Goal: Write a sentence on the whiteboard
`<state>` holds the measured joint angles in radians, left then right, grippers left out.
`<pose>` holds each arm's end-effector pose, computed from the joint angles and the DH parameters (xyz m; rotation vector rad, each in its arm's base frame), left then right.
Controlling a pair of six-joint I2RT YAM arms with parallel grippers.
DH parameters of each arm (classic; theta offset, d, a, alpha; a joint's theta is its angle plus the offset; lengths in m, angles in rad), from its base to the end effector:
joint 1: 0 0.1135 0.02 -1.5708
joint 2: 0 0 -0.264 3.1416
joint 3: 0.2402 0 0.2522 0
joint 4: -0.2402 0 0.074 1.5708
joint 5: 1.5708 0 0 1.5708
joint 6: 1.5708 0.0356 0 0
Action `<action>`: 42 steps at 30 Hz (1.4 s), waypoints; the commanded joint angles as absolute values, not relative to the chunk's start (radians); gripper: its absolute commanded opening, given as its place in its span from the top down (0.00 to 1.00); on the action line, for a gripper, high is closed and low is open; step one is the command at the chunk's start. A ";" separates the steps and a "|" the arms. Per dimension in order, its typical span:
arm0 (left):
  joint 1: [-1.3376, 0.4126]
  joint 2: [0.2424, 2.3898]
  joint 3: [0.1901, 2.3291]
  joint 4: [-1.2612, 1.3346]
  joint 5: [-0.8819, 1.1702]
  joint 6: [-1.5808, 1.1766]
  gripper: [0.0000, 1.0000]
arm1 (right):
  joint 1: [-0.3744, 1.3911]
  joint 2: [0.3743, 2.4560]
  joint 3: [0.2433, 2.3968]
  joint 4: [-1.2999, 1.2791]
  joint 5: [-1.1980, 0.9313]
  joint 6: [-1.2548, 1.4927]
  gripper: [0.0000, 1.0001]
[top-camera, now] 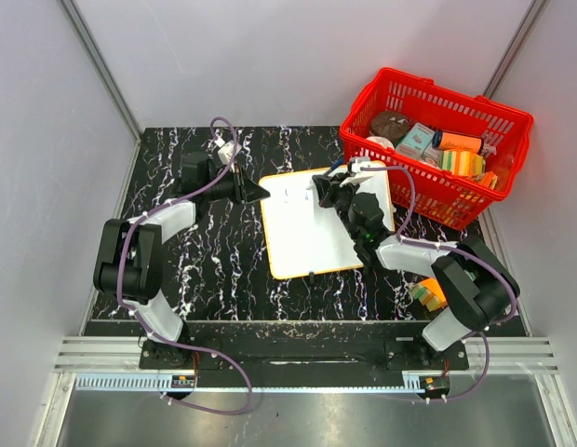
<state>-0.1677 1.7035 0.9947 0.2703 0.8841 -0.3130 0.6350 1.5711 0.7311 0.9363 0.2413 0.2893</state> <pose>0.3576 -0.0885 0.2203 0.4420 1.9807 -1.1874 0.2758 0.1926 0.2456 -0.0603 1.5021 0.5700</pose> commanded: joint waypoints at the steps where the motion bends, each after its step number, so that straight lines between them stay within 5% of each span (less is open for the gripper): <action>1: -0.218 1.749 0.974 0.179 0.767 -0.137 1.00 | 0.632 1.591 0.761 0.948 0.247 0.302 1.00; 42: -0.224 1.750 0.980 0.166 0.756 -0.124 1.00 | 0.620 1.532 0.798 0.890 0.325 0.273 1.00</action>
<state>-0.1692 1.7035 1.0000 0.2558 0.8803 -0.3061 0.6277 1.5219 0.7490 0.8669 0.2920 0.2844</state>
